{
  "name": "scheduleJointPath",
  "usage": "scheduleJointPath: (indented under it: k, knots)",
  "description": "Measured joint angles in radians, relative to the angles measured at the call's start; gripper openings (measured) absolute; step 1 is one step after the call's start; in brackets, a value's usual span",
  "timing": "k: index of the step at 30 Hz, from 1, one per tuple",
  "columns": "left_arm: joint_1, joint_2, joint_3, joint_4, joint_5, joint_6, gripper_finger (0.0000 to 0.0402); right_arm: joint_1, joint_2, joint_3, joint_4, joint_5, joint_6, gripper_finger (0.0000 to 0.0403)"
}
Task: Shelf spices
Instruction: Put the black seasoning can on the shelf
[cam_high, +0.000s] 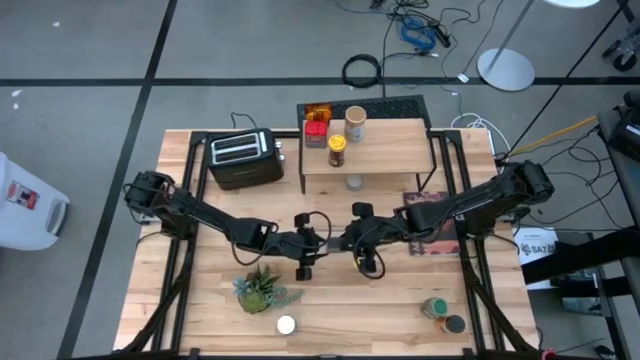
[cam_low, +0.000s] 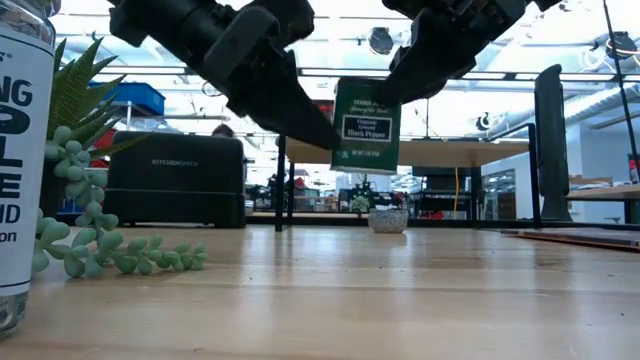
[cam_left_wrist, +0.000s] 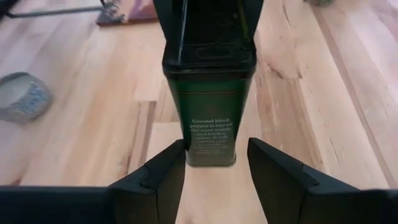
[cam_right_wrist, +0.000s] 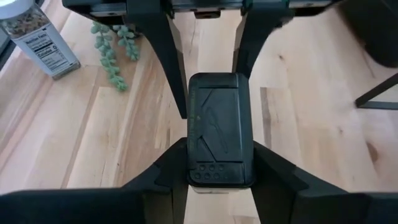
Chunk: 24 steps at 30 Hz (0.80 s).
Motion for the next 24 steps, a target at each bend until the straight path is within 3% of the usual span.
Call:
scheduleJointPath:
  k: [9, 24]
  knots:
    - [-0.021, -0.082, -0.001, -0.005, -0.067, 0.033, 0.0181, -0.001, -0.078, 0.001, -0.082, 0.033, -0.004, 0.0125]
    - [-0.020, -0.083, -0.034, -0.018, -0.088, 0.008, 0.0181, -0.028, -0.292, 0.002, -0.223, 0.050, -0.007, 0.0125]
